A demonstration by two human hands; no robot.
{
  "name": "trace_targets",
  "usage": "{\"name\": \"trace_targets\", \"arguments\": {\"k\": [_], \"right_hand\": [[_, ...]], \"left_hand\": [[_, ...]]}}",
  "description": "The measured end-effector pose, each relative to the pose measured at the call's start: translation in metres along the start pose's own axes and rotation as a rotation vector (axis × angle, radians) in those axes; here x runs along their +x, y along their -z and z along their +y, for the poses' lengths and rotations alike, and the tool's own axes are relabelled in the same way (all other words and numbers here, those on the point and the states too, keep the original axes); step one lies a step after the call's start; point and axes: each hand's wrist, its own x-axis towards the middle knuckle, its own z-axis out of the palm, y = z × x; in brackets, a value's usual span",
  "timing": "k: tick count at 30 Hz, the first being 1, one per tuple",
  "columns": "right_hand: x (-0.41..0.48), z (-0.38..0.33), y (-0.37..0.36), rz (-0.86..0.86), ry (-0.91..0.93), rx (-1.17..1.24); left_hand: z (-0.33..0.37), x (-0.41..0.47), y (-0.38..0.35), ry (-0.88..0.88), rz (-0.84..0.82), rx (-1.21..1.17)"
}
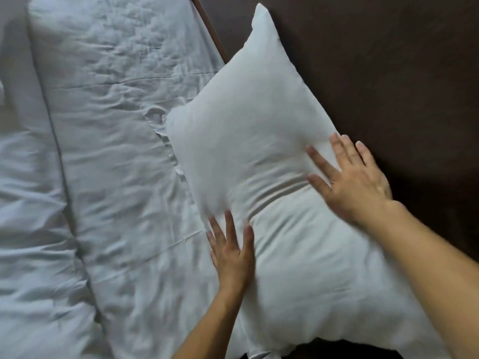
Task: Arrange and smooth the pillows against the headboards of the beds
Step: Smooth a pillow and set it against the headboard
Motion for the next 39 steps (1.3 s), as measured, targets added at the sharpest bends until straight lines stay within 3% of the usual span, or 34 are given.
{"name": "trace_targets", "arguments": {"k": [2, 4, 7, 8, 11, 14, 19, 23, 25, 32, 35, 39], "right_hand": [[-0.013, -0.025, 0.004, 0.084, 0.030, 0.099], [-0.041, -0.069, 0.002, 0.171, 0.244, 0.189], [-0.094, -0.093, -0.027, 0.067, 0.537, -0.008], [-0.104, -0.075, -0.039, 0.020, 0.508, -0.075], [-0.117, -0.008, -0.057, 0.047, 0.183, -0.002], [-0.125, 0.004, -0.052, 0.056, -0.031, 0.071], [-0.175, -0.009, -0.067, 0.038, 0.170, 0.045], [-0.208, 0.038, -0.077, -0.071, -0.105, -0.012], [-0.215, 0.044, -0.073, -0.113, -0.117, 0.017], [-0.242, 0.030, -0.037, -0.213, -0.232, 0.344], [-0.246, 0.025, -0.026, -0.220, -0.292, 0.442], [-0.242, 0.020, 0.003, -0.236, -0.333, 0.505]], "left_hand": [[-0.005, -0.013, -0.006, 0.033, 0.012, -0.044], [-0.010, -0.030, -0.016, 0.044, 0.042, -0.062], [-0.016, -0.057, -0.030, 0.054, 0.063, -0.061], [-0.019, -0.065, -0.034, 0.061, 0.050, -0.045], [-0.022, -0.085, -0.045, 0.064, 0.017, -0.024], [-0.018, -0.103, -0.055, 0.138, 0.019, -0.078], [-0.020, -0.143, -0.072, 0.232, -0.014, -0.088], [-0.004, -0.166, -0.078, 0.292, -0.087, -0.063], [0.005, -0.177, -0.073, 0.299, -0.168, -0.038], [0.042, -0.184, -0.011, 0.194, -0.474, 0.213], [0.074, -0.166, 0.028, 0.082, -0.402, 0.530], [0.113, -0.160, 0.084, -0.168, -0.292, 0.736]]}}
